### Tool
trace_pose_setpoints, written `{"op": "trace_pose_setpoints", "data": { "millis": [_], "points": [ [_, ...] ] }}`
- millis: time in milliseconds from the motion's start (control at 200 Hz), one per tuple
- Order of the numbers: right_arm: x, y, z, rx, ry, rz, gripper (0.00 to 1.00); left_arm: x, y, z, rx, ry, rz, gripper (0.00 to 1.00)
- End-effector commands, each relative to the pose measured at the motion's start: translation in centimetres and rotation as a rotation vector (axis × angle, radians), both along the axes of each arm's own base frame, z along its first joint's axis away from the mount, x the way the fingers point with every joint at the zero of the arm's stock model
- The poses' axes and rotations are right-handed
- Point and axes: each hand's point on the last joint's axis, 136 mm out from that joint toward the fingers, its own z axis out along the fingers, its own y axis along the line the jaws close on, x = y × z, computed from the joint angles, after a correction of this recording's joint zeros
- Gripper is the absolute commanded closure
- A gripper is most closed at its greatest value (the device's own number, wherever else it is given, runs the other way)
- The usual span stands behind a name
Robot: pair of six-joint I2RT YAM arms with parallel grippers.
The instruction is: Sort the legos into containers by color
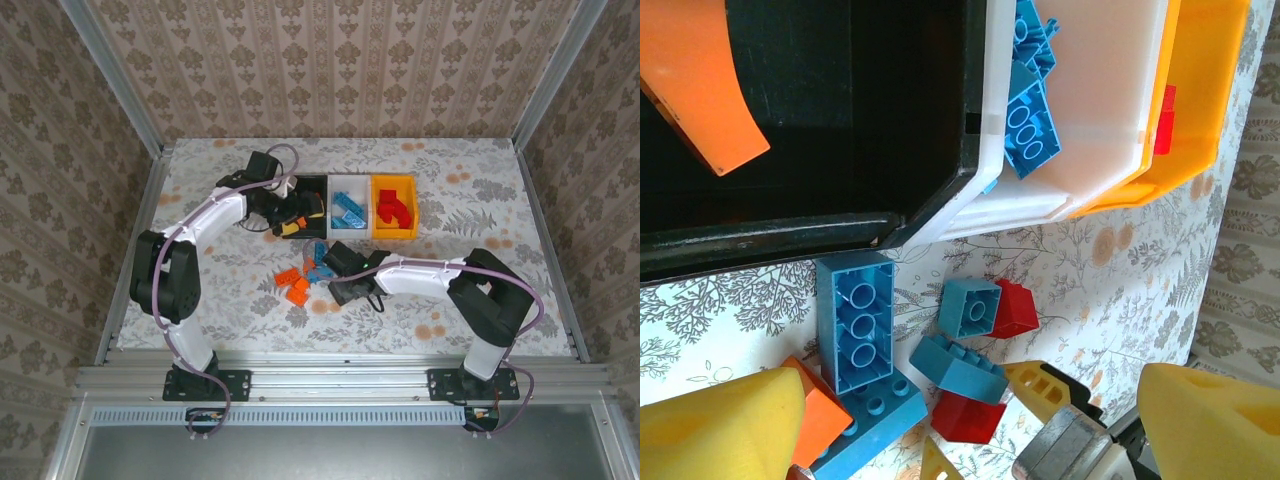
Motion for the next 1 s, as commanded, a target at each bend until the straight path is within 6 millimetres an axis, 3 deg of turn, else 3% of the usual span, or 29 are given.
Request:
{"op": "trace_pose_setpoints", "data": {
  "millis": [0,115,275,540,830,995],
  "points": [
    [-1.4,0.4,0.4,0.042,0.032,-0.012,0.32,0.2,0.3,1.9,-0.017,-0.038,-0.009,0.12],
    [-2.1,0.3,0.2,0.049,0.048,-0.021,0.34,0.2,0.3,1.9,-0.021,-0.038,-0.007,0.12],
    [-1.8,0.3,0.1,0.033,0.037,-0.041,0.47,0.2,0.4,2.0,-0.016,-0.044,-0.008,0.12],
    [-2.9,0.9,0.7,0.027,0.049,-0.026,0.56,0.2,0.4,2.4,-0.025,-0.047,-0.006,0.12],
    [-4.7,0.9,2.2,0.055,0.024,-0.011,0.66,0.2,0.4,2.6,-0.027,-0.052,-0.004,0.12],
    [-4.8,0.1,4.5,0.087,-0.014,-0.026,0.68,0.3,0.5,2.7,-0.027,-0.054,-0.002,0.12]
  ]
}}
